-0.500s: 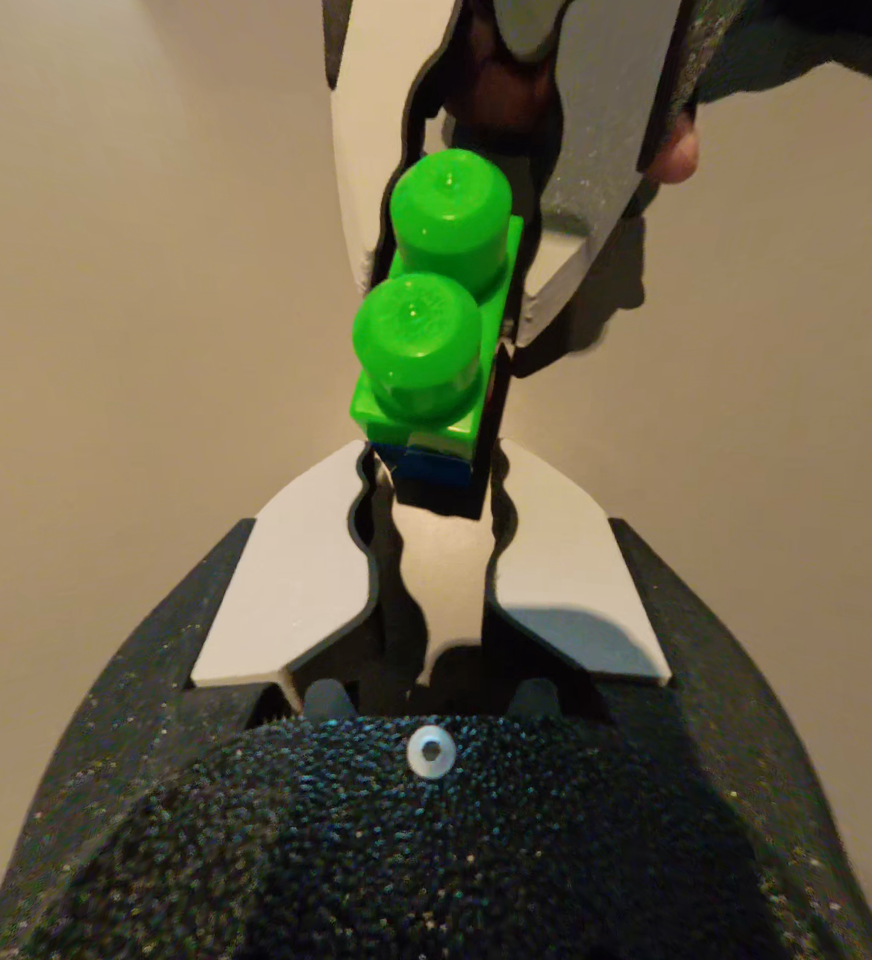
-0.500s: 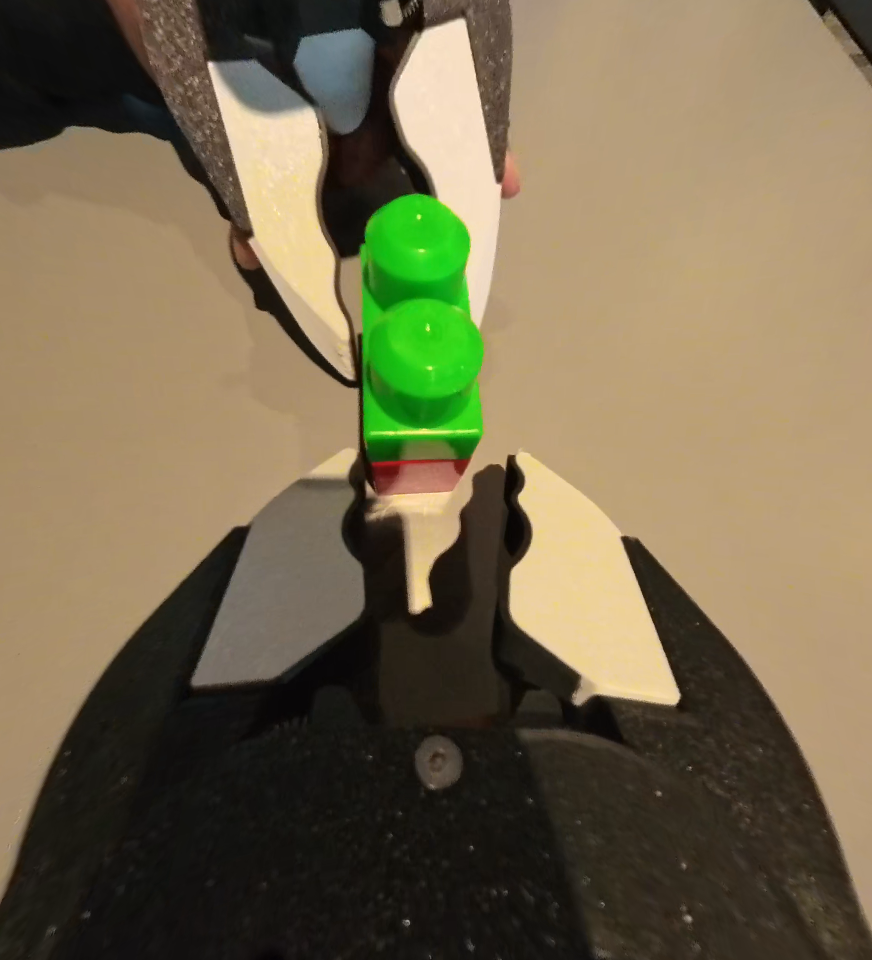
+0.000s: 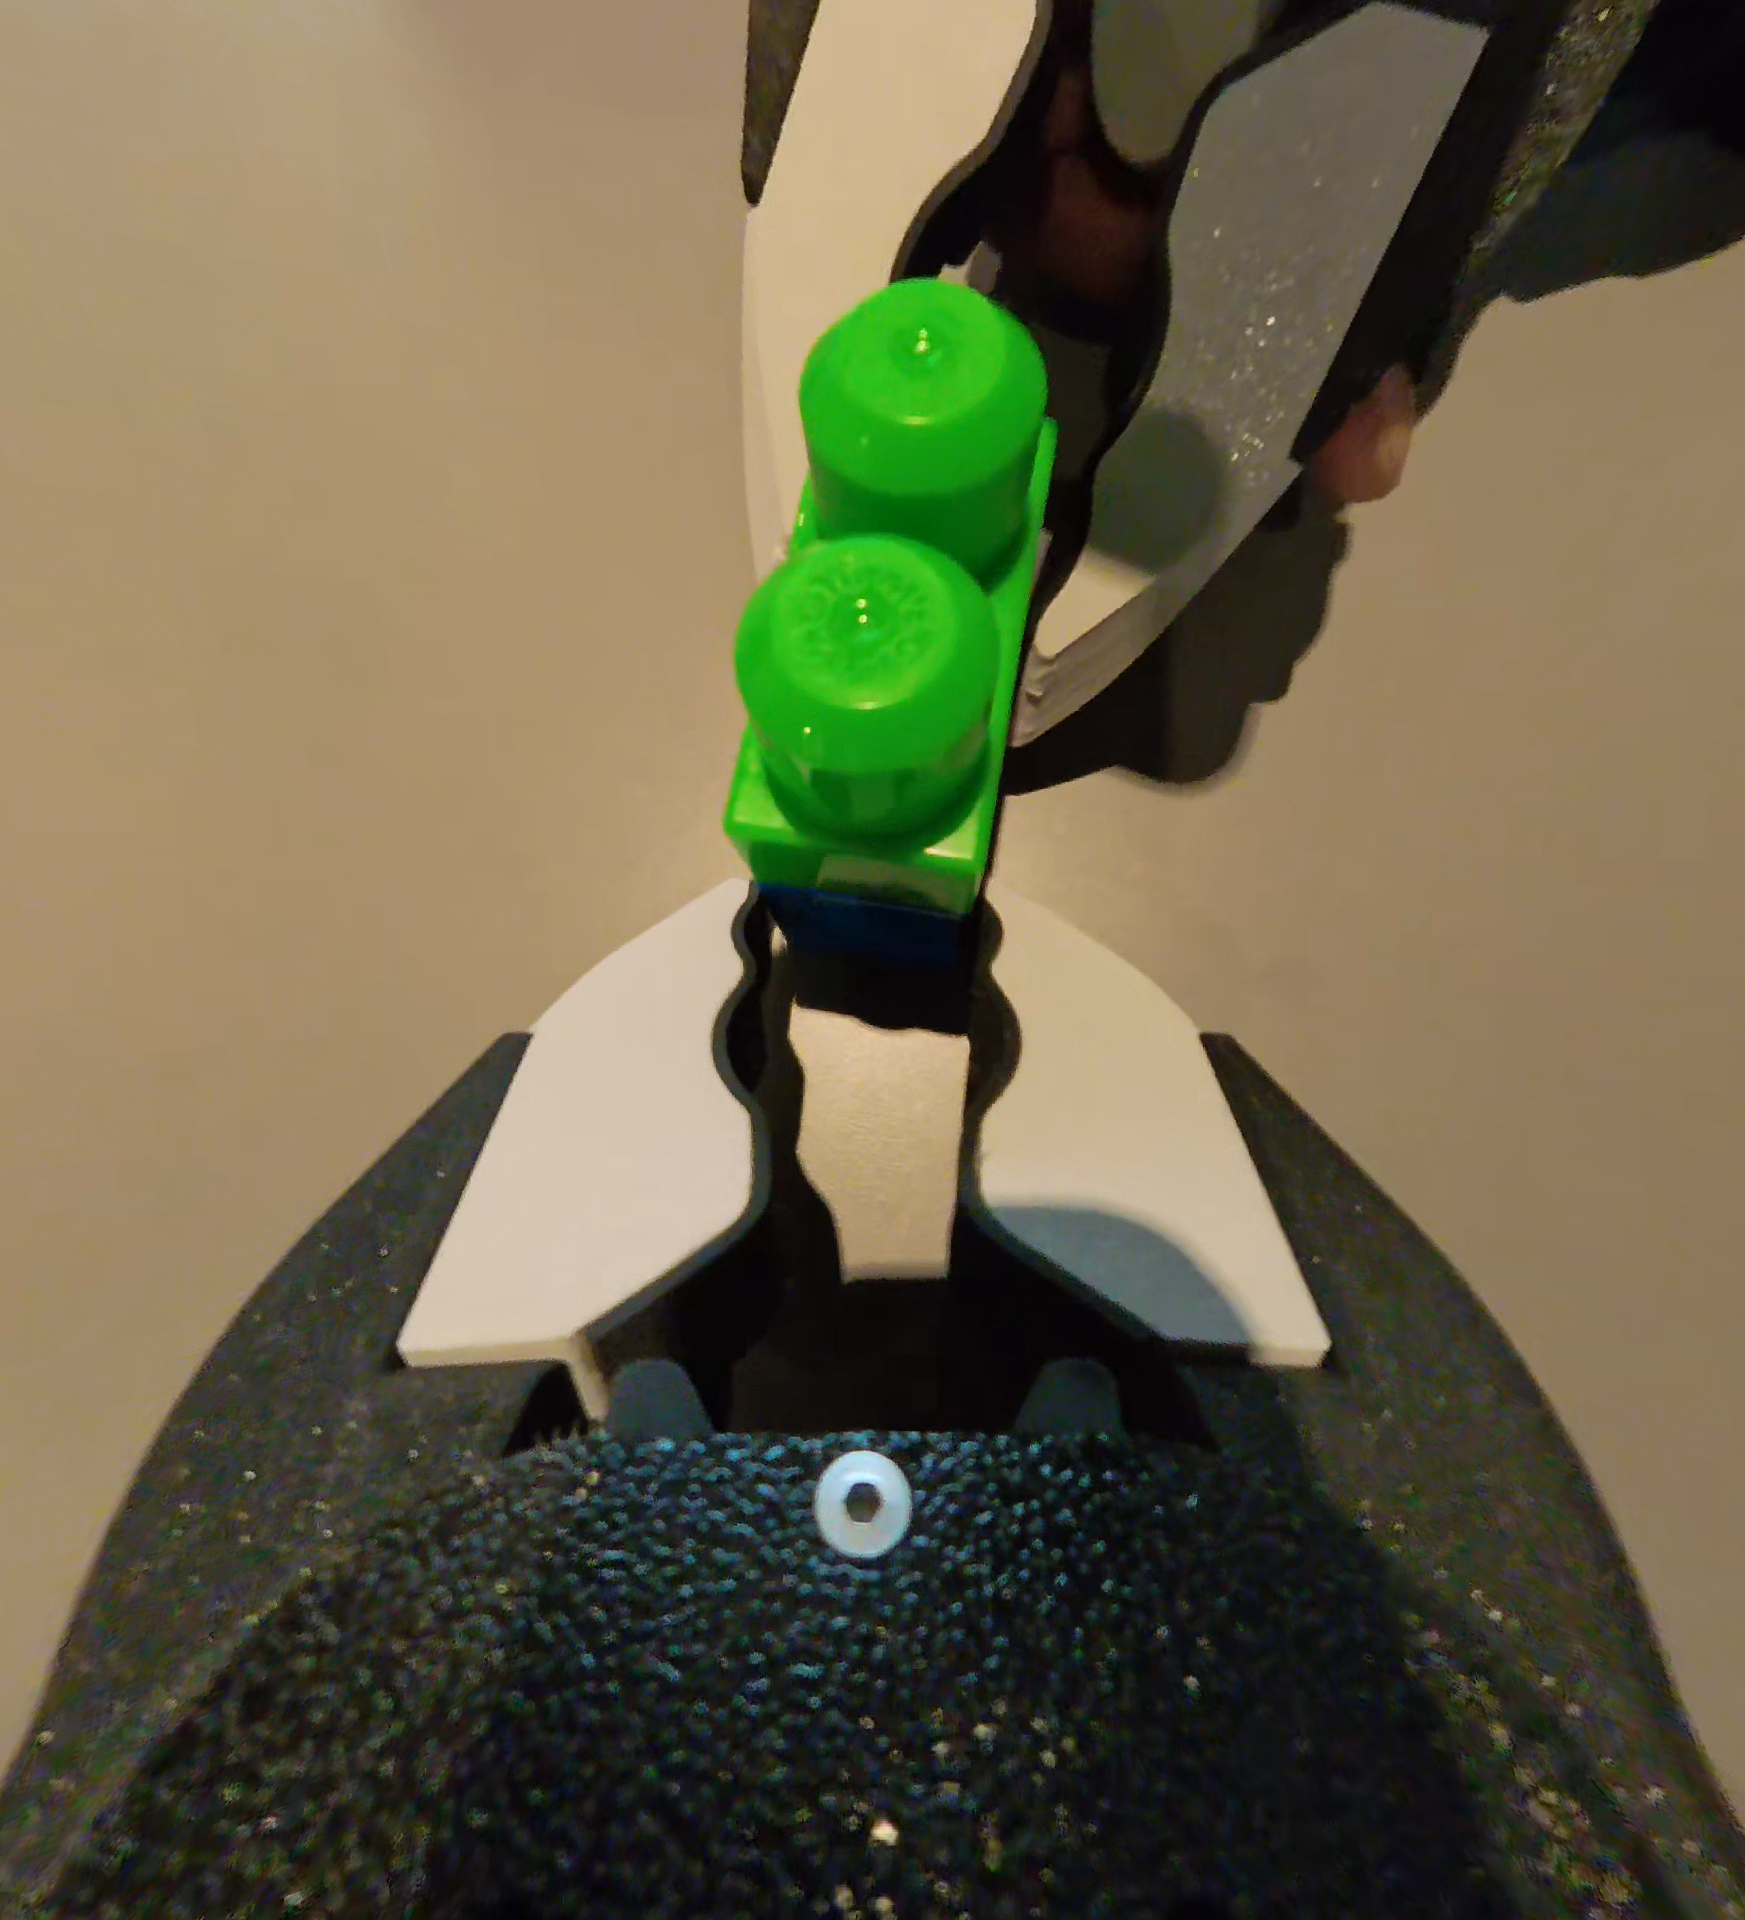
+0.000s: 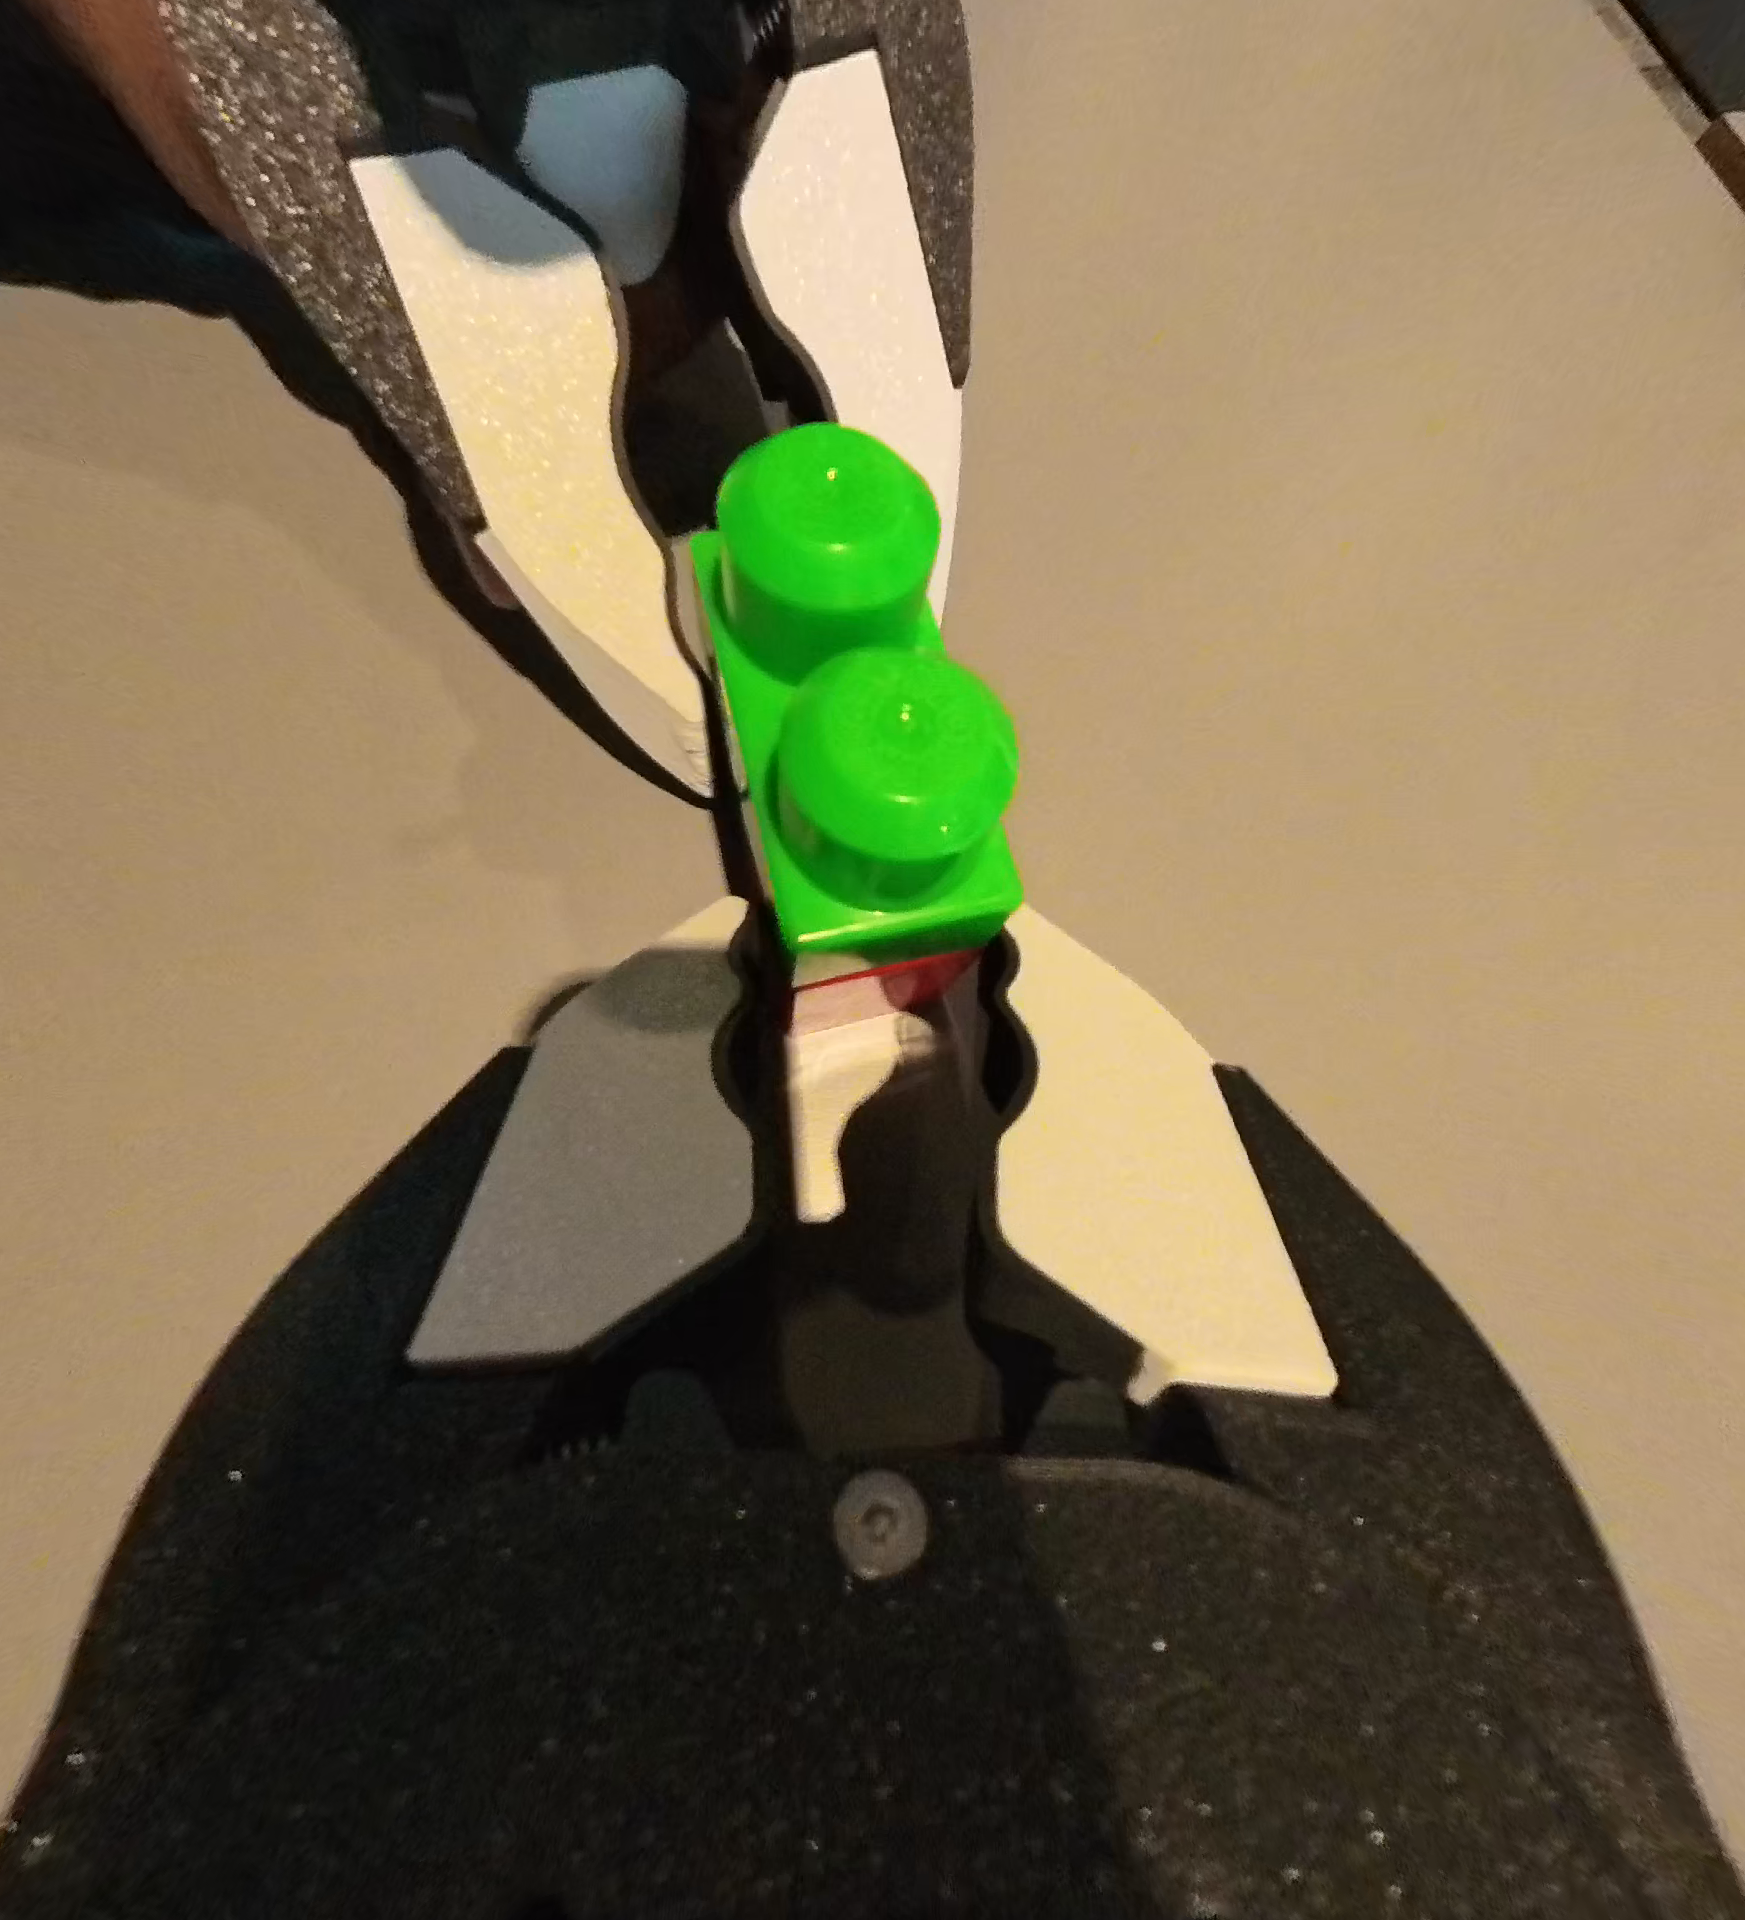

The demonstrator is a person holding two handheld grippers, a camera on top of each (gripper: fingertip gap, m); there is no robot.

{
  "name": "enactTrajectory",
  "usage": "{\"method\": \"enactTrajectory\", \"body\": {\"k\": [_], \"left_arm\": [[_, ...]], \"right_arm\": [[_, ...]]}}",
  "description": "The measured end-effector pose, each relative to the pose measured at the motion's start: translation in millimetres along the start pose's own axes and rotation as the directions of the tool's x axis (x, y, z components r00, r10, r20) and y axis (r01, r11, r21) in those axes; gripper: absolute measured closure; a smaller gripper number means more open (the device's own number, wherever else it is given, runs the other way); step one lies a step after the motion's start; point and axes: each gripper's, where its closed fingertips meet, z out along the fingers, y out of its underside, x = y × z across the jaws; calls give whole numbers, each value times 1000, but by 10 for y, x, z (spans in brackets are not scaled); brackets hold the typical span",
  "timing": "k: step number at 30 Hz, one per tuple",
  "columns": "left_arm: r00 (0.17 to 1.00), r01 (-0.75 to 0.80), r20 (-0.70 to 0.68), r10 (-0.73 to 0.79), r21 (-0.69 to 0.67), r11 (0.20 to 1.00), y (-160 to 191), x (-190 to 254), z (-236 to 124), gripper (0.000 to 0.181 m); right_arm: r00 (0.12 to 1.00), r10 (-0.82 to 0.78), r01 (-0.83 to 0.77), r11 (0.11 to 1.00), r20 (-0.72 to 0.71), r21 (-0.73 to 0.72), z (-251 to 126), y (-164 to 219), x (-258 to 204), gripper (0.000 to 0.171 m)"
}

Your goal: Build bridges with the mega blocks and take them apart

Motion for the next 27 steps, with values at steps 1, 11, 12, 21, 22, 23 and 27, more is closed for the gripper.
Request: {"method": "enactTrajectory", "body": {"k": [1,11,12,21,22,23,27], "left_arm": [[1000,8,7,-8,-1,1000,-2,-8,3,146],[996,67,62,-66,-9,998,-16,-53,23,145],[996,69,65,-68,-10,998,-16,-54,24,145],[987,112,120,-108,-22,993,-30,-81,43,145],[985,115,129,-111,-25,993,-31,-85,44,145],[984,121,138,-116,-28,992,-31,-89,45,145],[978,140,161,-133,-33,990,-32,-101,47,144]], "right_arm": [[1000,6,-6,1000,-2,-1,1,1,7,131],[999,51,-51,999,-12,-7,11,3,42,132],[998,54,-54,999,-12,-8,11,4,45,132],[996,80,-80,997,-32,-10,11,10,78,132],[996,80,-80,997,-34,-10,12,9,82,132],[996,83,-84,996,-37,-10,12,10,86,132],[995,91,-92,996,-45,-11,16,11,98,132]]}}
